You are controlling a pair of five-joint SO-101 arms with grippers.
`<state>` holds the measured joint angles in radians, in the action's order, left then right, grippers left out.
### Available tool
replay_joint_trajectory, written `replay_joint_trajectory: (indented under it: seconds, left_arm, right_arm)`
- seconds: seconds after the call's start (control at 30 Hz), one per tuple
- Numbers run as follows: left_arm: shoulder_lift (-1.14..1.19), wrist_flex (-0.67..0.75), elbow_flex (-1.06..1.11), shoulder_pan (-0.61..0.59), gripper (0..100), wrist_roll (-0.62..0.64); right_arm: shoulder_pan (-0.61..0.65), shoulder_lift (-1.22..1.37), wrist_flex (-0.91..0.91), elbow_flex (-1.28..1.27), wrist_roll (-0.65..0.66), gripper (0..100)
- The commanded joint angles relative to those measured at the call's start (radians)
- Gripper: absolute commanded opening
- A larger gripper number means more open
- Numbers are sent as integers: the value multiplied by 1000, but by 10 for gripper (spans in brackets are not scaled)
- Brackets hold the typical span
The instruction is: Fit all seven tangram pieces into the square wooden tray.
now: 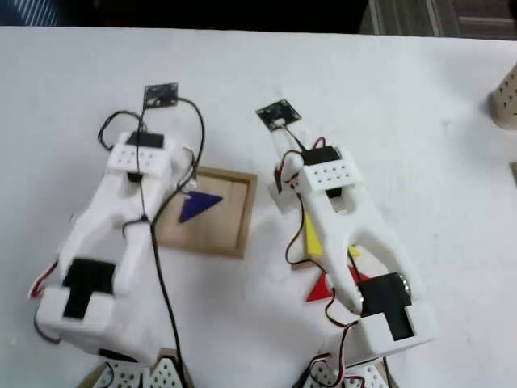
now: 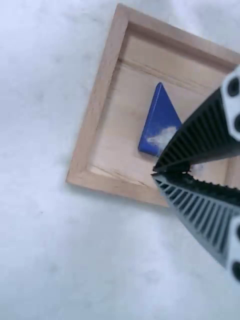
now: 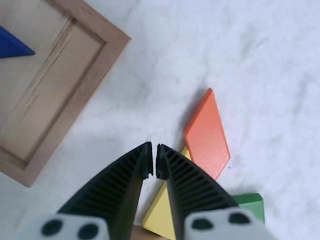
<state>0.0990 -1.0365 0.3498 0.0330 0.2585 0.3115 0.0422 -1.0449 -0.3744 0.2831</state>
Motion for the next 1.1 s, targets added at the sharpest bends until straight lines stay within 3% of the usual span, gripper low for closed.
replay_joint_trajectory:
  seconds: [0.0,0.13,0.33,0.67,1.07]
  left_arm:
    - [-220,158,238,67,23,-5]
    - [-305,265,404,173,23,-104]
    - [-254,253,410,237,23,-101]
    - [27,216,163,110,23,-98]
    - [119,226,20,10,24,-98]
  right_arm:
    - [-12,-58,15,6,12,18]
    - [-12,-58,15,6,12,18]
    - [-12,-58,15,6,12,18]
    - [-12,-58,15,6,12,18]
    - [-12,-58,15,6,12,18]
